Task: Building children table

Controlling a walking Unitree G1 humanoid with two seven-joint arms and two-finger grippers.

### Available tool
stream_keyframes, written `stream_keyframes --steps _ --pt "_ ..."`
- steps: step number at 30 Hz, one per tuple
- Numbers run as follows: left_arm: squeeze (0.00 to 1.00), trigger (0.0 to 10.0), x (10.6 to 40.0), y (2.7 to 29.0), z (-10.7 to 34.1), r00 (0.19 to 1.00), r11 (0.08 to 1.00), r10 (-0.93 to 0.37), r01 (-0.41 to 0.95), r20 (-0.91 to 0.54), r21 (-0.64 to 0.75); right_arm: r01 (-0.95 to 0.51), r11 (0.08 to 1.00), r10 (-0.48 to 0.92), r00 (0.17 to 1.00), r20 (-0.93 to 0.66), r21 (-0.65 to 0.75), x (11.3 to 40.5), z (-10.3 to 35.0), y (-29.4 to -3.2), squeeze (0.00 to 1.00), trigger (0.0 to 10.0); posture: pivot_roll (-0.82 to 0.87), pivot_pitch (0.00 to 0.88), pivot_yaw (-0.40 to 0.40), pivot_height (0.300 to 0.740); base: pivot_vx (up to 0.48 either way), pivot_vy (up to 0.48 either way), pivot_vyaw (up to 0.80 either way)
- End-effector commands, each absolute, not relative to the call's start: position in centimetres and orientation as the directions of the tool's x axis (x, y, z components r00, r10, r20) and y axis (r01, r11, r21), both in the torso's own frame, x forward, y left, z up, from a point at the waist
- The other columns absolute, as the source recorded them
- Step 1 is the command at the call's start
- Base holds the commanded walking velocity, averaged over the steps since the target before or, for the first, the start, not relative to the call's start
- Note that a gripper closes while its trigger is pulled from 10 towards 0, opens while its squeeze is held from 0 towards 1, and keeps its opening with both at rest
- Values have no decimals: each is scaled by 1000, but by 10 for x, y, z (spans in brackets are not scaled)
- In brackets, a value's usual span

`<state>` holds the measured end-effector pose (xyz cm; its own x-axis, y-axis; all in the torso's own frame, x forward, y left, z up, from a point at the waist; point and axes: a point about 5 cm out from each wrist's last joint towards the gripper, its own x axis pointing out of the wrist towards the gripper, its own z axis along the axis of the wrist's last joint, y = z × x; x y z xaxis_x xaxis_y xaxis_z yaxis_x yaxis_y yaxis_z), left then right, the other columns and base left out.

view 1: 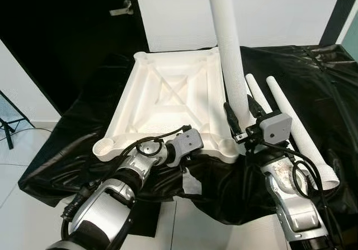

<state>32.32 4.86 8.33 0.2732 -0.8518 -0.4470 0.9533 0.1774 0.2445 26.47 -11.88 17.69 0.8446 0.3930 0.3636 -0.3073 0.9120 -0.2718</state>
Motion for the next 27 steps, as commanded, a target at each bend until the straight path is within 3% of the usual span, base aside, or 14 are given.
stream_keyframes --steps 1,10,20,27 --pt "0 10000 309 47 61 207 147 -834 977 -511 157 -383 897 427 880 210 -219 266 147 -114 0 10000 -123 0 74 740 0 0 0" --pt "0 10000 308 49 60 216 158 -835 975 -506 156 -469 877 481 863 158 -108 259 136 -114 0 10000 -110 0 66 740 0 0 0" --pt "0 10000 308 53 58 212 149 -827 976 -521 161 -347 937 349 928 132 -44 233 125 -152 0 10000 -147 0 91 740 0 0 0" --pt "0 10000 308 50 59 204 137 -827 977 -523 165 -335 942 336 935 112 -30 226 119 -153 0 10000 -158 0 94 740 0 0 0"
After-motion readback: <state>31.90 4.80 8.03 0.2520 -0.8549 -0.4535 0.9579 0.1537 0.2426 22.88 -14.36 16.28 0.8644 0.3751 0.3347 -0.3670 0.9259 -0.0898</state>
